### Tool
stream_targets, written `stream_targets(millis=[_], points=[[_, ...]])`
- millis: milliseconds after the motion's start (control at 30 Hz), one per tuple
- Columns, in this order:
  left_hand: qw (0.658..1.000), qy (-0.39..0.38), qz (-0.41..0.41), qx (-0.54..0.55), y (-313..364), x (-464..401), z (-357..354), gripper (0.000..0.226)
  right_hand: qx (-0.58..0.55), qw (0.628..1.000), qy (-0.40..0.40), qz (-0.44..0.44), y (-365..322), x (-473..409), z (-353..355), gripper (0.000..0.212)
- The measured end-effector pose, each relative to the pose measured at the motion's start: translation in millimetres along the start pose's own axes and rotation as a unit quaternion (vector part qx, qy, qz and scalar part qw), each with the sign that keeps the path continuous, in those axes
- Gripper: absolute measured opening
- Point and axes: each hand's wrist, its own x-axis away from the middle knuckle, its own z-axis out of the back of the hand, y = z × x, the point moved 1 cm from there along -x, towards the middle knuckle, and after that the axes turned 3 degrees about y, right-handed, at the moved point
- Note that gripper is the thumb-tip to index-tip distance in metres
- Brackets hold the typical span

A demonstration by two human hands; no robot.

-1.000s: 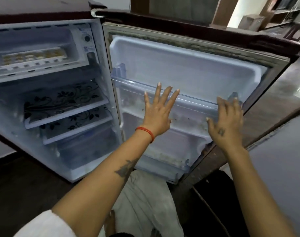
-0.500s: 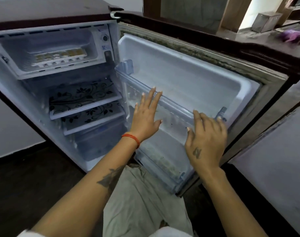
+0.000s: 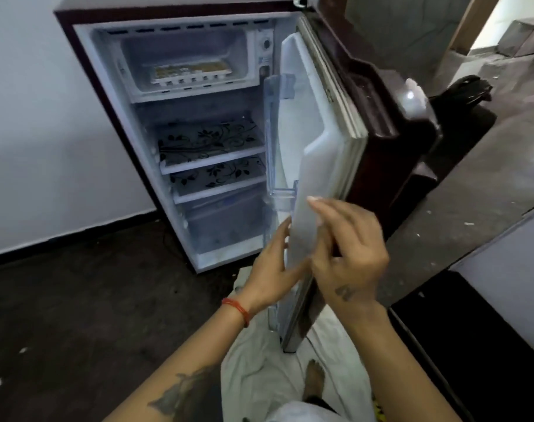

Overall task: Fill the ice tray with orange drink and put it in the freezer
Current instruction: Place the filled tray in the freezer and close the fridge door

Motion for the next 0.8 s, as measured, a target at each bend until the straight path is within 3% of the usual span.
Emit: stream_targets(millis=[100,200,367,467,667,800], points=[[0.998,0.036,0.029,0.043,-18.6,6.7,36.5,0.094,0.037,0.995,0.067,-0.065,-10.2,4.6,0.7,0.036],[0.995,0.060,0.062,0.046,-30.6,14.2,66.3,0.099,0.003,0.987,0.011,-0.161,-16.6,1.0,-15.8,0.060],[0.987,0.118,0.072,0.077,-48.6,17.3,101.4,0.078,-0.074,0.992,-0.018,-0.102,-32.2,-0.1,-60.8,0.065],[0.980,0.167,0.074,0.080,-56.8,17.9,119.3,0.057,-0.107,0.980,-0.048,-0.164,-25.4,-2.2,-86.6,0.056],[0.947,0.296,0.107,0.063,-84.6,8.1,162.4,0.068,-0.183,0.955,-0.148,-0.178,-37.4,-2.2,-145.3,0.054],[0.918,0.372,0.116,0.072,-103.0,-4.7,182.1,0.055,-0.241,0.945,-0.182,-0.130,-43.7,-9.2,-191.3,0.049]])
